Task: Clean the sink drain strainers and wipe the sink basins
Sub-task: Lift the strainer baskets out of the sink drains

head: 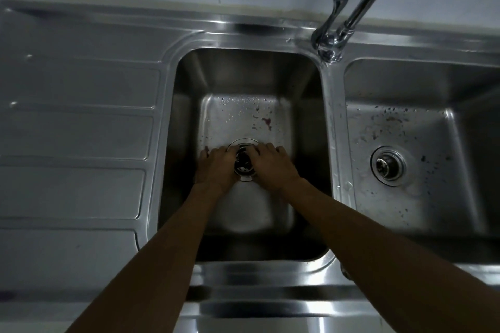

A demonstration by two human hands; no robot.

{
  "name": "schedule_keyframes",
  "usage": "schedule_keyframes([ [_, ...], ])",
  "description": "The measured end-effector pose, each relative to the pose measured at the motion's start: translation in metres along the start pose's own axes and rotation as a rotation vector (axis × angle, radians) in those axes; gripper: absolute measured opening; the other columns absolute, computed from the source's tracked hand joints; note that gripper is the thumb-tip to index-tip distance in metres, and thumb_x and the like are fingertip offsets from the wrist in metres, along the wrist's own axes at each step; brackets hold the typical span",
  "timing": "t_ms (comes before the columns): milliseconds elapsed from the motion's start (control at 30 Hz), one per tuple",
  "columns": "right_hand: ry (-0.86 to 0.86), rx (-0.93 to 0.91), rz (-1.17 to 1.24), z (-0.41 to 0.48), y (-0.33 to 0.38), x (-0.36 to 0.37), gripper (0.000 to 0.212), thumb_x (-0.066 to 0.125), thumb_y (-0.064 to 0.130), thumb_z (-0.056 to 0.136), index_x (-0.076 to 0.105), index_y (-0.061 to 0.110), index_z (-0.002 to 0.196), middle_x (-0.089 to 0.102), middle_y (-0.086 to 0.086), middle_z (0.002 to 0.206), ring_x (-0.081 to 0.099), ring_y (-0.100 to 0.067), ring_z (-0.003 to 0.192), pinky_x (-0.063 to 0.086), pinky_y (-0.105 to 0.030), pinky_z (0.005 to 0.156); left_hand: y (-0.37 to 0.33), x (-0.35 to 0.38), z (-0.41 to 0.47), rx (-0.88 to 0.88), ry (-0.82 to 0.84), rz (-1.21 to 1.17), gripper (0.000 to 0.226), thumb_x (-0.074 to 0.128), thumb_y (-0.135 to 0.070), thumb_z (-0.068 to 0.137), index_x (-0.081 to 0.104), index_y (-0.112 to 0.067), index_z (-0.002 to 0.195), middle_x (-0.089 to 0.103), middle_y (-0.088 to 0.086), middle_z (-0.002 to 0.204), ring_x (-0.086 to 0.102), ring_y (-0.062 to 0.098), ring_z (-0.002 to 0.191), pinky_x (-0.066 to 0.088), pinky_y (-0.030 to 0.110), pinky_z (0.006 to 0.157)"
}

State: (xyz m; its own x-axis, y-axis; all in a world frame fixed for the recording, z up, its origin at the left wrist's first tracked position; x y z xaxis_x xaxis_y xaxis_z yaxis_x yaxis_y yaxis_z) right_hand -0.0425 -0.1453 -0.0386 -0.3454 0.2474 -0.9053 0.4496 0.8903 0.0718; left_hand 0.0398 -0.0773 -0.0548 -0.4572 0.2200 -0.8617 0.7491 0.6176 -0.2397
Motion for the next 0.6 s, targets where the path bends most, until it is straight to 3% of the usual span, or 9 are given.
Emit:
schedule_keyframes([
  [167, -0.024, -0.023, 0.157, -0.002, 0.001, -0.007, 0.065, 0.069, 0.015, 0.09, 0.039, 0.006, 0.147, 0.045, -0.019, 0.138, 0.05, -0.033, 0.123, 0.05, -0.041, 0.1, 0.003, -0.007, -0.001, -0.005, 0.068, -0.183, 0.071, 0.079, -0.027, 0.085, 0.049, -0.032, 0.15, 0.065, 0.01, 0.135, 0.057, 0.035, 0.13, 0.037, 0.047, 0.114],
  [333, -0.074, -0.003, 0.226, -0.011, -0.002, -0.033, 0.072, 0.075, 0.016, 0.084, 0.041, 0.004, 0.146, 0.047, -0.019, 0.136, 0.05, -0.035, 0.123, 0.048, -0.041, 0.099, -0.007, -0.037, -0.017, 0.037, 0.028, -0.31, 0.071, 0.085, -0.019, 0.079, 0.057, -0.028, 0.144, 0.068, 0.012, 0.129, 0.062, 0.033, 0.123, 0.049, 0.047, 0.105],
  [500, -0.183, -0.032, 0.175, -0.032, -0.01, -0.083, 0.078, 0.083, 0.032, 0.075, 0.045, 0.009, 0.14, 0.048, -0.013, 0.134, 0.049, -0.032, 0.124, 0.048, -0.046, 0.101, -0.023, -0.089, -0.041, 0.027, -0.075, -0.246, 0.074, 0.09, -0.032, 0.073, 0.057, -0.029, 0.139, 0.062, 0.011, 0.122, 0.059, 0.035, 0.12, 0.043, 0.053, 0.107],
  [600, -0.3, -0.054, 0.167, -0.058, -0.024, -0.123, 0.08, 0.083, 0.042, 0.075, 0.047, 0.011, 0.139, 0.047, -0.012, 0.136, 0.048, -0.03, 0.123, 0.05, -0.048, 0.099, -0.044, -0.127, -0.06, 0.067, -0.168, -0.199, 0.086, 0.091, -0.049, 0.066, 0.055, -0.032, 0.143, 0.051, 0.007, 0.135, 0.047, 0.028, 0.128, 0.034, 0.053, 0.11],
])
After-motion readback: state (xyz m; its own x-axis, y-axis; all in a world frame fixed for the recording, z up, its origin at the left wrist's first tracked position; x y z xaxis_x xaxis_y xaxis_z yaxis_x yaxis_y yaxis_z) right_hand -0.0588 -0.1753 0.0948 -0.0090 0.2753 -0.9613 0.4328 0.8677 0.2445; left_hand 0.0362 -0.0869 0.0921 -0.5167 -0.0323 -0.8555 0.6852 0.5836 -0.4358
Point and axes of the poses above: each hand's wrist, its own z-axis towards the middle knuckle, its own x-axis out of the palm, y = z × x, the point moved 9 cm from there along z, towards the middle knuckle
